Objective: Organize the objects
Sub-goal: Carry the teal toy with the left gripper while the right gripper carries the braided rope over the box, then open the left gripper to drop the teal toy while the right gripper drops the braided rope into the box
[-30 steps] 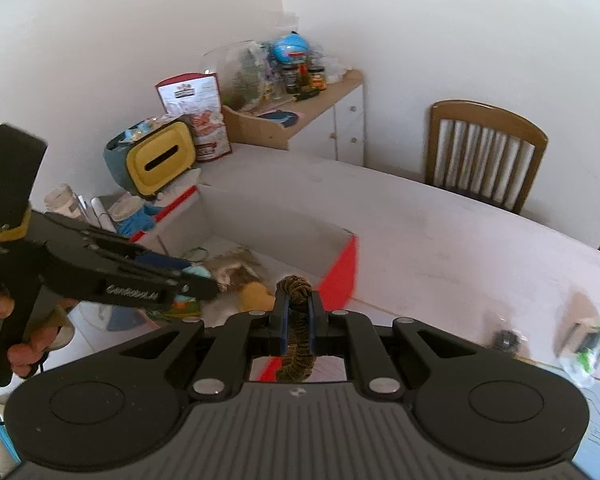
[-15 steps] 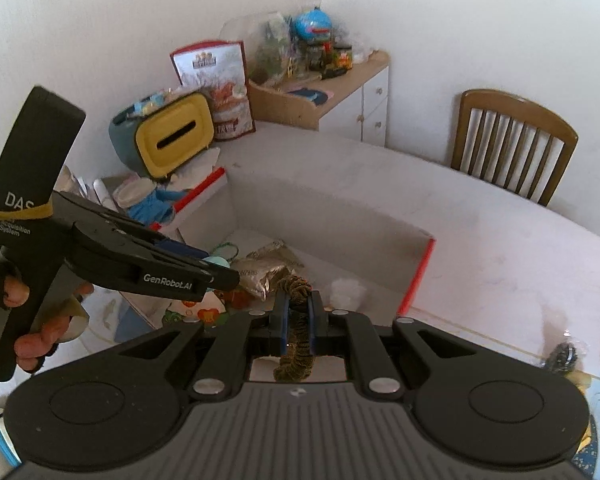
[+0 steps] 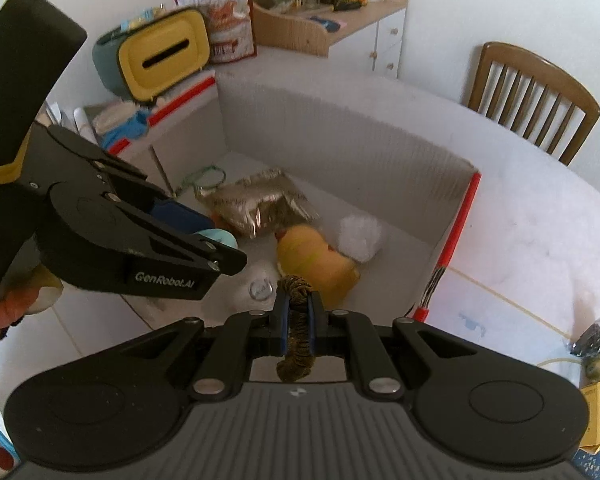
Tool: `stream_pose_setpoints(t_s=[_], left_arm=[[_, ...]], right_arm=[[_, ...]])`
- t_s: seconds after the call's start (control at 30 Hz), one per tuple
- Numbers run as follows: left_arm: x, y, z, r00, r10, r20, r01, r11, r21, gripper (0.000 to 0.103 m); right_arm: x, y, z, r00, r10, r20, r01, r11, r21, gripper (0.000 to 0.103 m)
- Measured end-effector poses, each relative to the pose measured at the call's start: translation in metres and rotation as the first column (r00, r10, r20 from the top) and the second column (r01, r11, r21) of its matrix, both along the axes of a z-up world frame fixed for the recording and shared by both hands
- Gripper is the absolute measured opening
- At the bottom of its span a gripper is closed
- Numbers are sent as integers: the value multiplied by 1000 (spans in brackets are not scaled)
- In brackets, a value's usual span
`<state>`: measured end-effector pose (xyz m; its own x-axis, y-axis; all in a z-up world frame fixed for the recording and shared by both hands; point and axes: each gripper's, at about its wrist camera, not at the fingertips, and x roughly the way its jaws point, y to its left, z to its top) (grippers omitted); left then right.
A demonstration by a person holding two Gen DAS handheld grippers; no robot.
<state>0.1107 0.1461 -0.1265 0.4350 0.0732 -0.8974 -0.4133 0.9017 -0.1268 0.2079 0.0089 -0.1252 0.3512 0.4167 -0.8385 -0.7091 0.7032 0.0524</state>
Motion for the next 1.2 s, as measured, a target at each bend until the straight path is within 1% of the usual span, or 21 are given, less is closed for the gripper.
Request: stream_pose_setpoints(t_s=[0.2,0.3,0.5,0.67,0.93,1.03,1.1,1.2], left_arm=[[5,2,-14,999,-8,-45,8,1000,-8,33],[7,2,-18,998,-14,-54,14,1000,-6,33],[7,6,-18,998,-14,-61,14,1000,-13,34],[4,8,-17,998,3,-59,-4,1000,-23,36],[-1,10,-13,999,24,-46,-25,999,-30,39],[-4,9,-10,999,32,-36,-33,999,-34,42],[-2,8,-11,999,40,-29,-41,998,-40,43],[-6,6,-7,999,50,-17,-51,998,-47,45]], right_arm=[[2,1,-10,1000,7,-15,-7,999,-33,9],[1,3,-12,1000,23,-19,-24,999,-38,9],[-1,4,-12,1000,29,-5,-30,998,-52,9],[-2,0,-10,1000,30,-8,-30,998,-58,10],[-6,-13,-1,1000,22,-19,-22,999,-29,13],[-7,-18,2,1000,11,-20,-11,1000,-16,22],[-7,-21,4,1000,12,-21,-12,1000,1,34],[-11,-25,11,1000,7,-6,-7,1000,27,49]])
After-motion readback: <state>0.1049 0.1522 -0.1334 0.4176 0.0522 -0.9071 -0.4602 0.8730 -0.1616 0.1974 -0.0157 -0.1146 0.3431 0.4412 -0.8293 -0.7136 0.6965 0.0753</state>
